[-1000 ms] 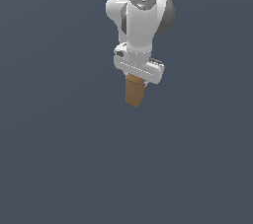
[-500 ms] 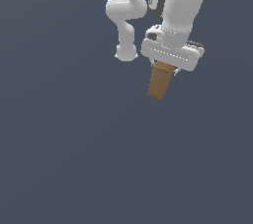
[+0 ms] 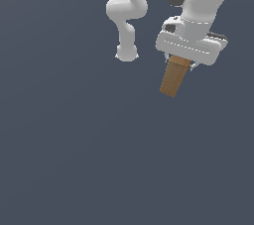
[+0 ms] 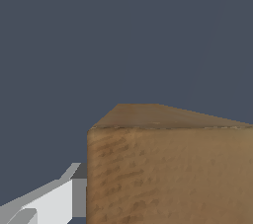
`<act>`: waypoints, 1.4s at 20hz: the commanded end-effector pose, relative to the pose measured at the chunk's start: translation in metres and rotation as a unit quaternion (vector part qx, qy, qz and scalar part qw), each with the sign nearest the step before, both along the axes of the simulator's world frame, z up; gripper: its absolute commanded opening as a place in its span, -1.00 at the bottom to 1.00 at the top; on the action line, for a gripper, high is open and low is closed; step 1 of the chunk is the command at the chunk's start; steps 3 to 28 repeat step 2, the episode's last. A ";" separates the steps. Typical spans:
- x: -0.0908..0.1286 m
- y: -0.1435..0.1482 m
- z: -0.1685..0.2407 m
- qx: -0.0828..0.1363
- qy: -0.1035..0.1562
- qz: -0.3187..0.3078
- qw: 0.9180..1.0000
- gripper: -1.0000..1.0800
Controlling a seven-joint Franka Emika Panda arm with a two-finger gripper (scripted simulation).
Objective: Pick up the object and move it to a goal position.
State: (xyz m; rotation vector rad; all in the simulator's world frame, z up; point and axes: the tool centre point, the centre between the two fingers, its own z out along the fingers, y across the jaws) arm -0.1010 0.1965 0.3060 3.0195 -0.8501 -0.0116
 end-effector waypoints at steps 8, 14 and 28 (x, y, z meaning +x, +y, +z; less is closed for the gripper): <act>0.003 0.002 0.006 0.001 -0.004 -0.001 1.000 -1.00; 0.003 0.002 0.006 0.001 -0.004 -0.001 1.000 -1.00; 0.003 0.002 0.006 0.001 -0.004 -0.001 1.000 -1.00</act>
